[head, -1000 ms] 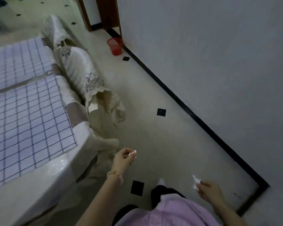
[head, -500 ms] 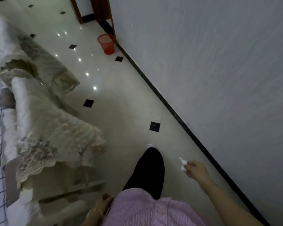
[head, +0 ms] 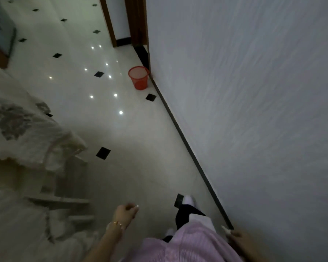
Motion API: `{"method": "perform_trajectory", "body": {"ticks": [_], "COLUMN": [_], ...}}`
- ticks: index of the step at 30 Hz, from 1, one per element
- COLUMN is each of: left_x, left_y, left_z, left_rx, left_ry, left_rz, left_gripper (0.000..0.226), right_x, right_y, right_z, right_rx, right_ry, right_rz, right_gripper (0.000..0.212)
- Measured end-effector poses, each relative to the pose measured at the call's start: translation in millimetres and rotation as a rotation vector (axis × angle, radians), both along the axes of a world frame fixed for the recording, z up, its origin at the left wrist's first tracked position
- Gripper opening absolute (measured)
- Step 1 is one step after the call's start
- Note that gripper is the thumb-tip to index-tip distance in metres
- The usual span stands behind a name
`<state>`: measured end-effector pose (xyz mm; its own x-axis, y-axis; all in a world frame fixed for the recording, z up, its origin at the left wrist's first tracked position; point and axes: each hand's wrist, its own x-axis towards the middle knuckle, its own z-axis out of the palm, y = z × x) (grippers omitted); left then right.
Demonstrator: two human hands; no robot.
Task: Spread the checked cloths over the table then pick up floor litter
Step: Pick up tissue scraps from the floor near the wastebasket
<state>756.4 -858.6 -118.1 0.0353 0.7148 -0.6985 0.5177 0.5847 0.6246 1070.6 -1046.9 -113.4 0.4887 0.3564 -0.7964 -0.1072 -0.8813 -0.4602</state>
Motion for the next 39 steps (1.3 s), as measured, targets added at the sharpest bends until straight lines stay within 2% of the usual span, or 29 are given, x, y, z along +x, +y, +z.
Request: {"method": "perform_trajectory", "body": {"ticks": [3,6,9,11,14,17,23,26,29,33,39], "left_x": [49.9,77.3,87.3,84.3,79.4,73.3,50.2,37.6,30.9,45.6,107.3], "left_y": [86.8,152.2,204.8,231.6,278.1,323.9,420.3,497.0,592.3,745.4,954.8], "left_z": [5.3,-3.7,-11.4,-16.6,-18.3,-21.2,-37.7,-47.3,-41.1,-17.8,12.4], "left_rx": [0.080,0.090,-0.005,-0.079,-0.147,-0.188,-0.245,-0.269,-0.259,-0.160,-0.025], "left_ry": [-0.060,-0.083,-0.052,-0.004,0.021,0.021,0.015,0.013,0.056,0.058,-0.063], "left_rz": [-0.013,0.003,0.110,0.218,0.370,0.453,0.668,0.745,0.701,0.496,0.306], "left_gripper": [0.025,0.023,0.026,0.027,0.026,0.026,0.019,0.021,0.024,0.024,0.011], "right_x": [35.6,69.1,107.8,122.8,140.6,139.7,123.0,119.4,118.7,121.6,134.5], "right_y": [58.7,139.2,234.0,305.1,420.2,534.7,721.7,797.0,853.7,924.7,1035.8], "right_z": [-10.1,-14.9,-18.6,-14.4,-9.7,3.2,-3.1,-16.8,-20.0,-21.0,-24.0], "right_rx": [0.007,0.011,-0.006,-0.010,0.044,0.095,0.208,0.176,0.077,0.020,-0.006], "right_ry": [0.017,0.048,0.028,0.015,0.008,0.016,0.059,0.064,0.019,0.037,0.120], "right_rz": [-0.082,-0.060,0.025,0.140,0.245,0.360,0.423,0.410,0.413,0.365,0.251], "right_gripper": [0.031,0.019,0.025,0.018,0.021,0.011,0.018,0.020,0.020,0.021,0.017]}}
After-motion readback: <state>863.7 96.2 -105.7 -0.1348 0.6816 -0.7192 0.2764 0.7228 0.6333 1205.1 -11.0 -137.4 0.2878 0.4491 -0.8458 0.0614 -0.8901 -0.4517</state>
